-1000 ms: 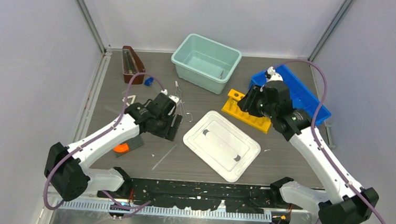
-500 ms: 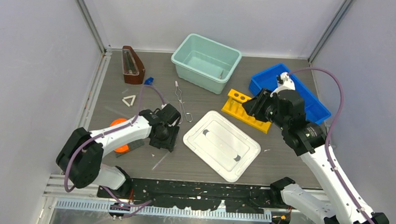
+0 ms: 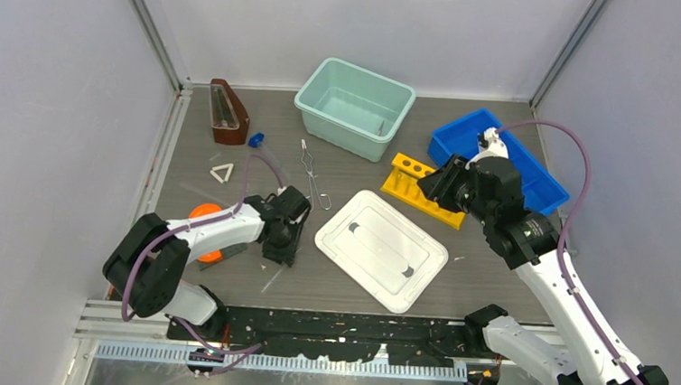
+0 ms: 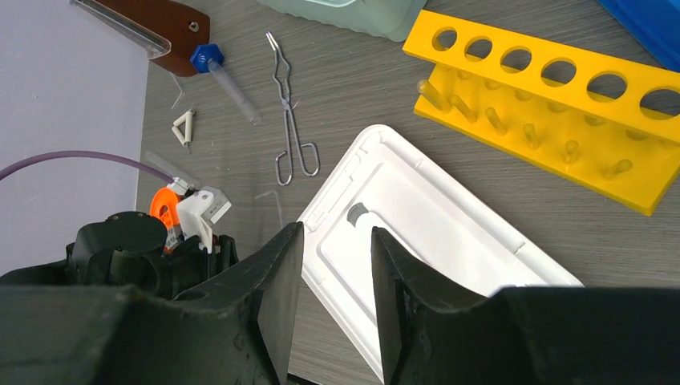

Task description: Organize the chemistry lab equipment

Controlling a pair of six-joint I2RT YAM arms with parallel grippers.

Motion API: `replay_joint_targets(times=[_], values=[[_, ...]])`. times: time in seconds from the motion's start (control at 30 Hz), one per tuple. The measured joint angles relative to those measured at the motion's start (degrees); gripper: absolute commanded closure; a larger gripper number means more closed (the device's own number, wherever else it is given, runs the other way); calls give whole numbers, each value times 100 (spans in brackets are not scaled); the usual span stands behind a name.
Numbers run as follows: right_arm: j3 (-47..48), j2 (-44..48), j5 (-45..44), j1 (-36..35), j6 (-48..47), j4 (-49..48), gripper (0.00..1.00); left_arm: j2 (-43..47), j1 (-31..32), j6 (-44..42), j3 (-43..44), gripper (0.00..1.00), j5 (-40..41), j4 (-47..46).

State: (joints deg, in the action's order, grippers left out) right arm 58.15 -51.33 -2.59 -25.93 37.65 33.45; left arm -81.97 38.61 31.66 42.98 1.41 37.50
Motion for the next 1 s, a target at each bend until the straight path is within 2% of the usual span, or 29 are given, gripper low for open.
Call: replay_joint_targets(times=[0.3,0.6,0.83,1.0], values=[[0,0,-33,0,66,4,57,24,0,81,-15,100,44,-46],[-103,-2,81,0,157,-24,55,557,0,116,-4,100,-90,-15],[-271,-2,1029,0,184,-293,45,1515,0,160,407,100,-678,-28],[-660,83,1718,0,210,-837,42,1985,2,313,726,100,-1322,-629]])
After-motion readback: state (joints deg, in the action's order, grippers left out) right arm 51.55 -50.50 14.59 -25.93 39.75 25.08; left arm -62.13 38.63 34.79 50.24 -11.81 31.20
